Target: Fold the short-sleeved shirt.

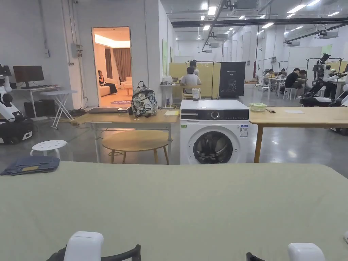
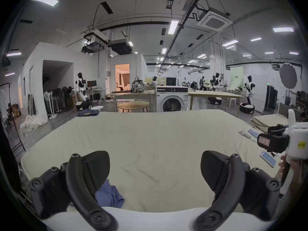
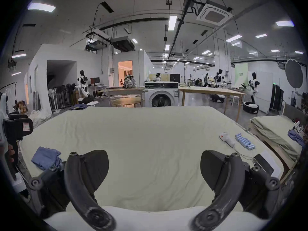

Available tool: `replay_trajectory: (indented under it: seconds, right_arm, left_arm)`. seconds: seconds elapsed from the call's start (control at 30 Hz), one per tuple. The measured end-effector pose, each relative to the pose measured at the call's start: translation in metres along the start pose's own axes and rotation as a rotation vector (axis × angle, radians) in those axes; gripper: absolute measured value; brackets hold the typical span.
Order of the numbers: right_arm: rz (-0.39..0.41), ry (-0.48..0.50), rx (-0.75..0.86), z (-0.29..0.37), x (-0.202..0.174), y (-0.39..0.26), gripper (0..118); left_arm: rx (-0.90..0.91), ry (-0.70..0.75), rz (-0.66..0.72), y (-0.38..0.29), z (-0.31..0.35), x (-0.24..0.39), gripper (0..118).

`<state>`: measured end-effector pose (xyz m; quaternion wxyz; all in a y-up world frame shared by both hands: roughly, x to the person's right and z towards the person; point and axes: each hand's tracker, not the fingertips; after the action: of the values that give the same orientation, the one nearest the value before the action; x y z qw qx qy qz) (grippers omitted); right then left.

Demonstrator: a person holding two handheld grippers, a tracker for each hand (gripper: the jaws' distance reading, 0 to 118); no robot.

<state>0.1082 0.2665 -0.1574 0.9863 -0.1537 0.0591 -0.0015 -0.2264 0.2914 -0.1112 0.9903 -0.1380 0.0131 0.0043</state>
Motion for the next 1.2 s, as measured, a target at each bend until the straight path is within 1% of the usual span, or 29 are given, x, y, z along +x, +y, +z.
replay_trajectory:
  seconds: [0.13,0.23,0.27,0.33,0.53,0.6,0.7,0.93,1.2]
  right_arm:
    - [-0.025,0.033,0.004,0.004,0.001,0.002,111]
    - [-0.051,0.051,0.001,0.005,0.004,0.004,111]
    - [-0.056,0.048,0.005,0.006,0.004,0.004,111]
    - [-0.058,0.041,0.012,0.008,0.004,0.004,111]
    - [-0.041,0.033,0.007,0.009,0.000,0.004,111]
    - [-0.035,0.038,0.007,0.010,-0.001,0.004,111]
    - [-0.021,0.042,0.010,0.010,-0.004,0.005,111]
    - [-0.013,0.036,0.005,0.010,-0.004,0.009,111]
    - [-0.051,0.041,-0.003,0.011,0.001,0.010,111]
  left_arm:
    - [0.062,0.021,0.010,-0.001,0.008,0.000,110]
    - [0.024,0.010,0.057,0.003,0.010,-0.007,110]
    - [0.001,0.035,0.065,0.003,0.010,-0.008,110]
    - [0.034,0.079,0.050,0.003,0.012,-0.008,110]
    - [0.023,0.023,0.106,0.001,0.013,-0.014,110]
    - [0.018,0.022,0.101,0.001,0.012,-0.013,110]
    - [0.019,0.043,0.057,0.002,0.011,-0.008,110]
    - [0.007,0.026,0.051,0.003,0.010,-0.004,110]
    - [0.010,0.009,0.057,0.004,0.011,-0.003,110]
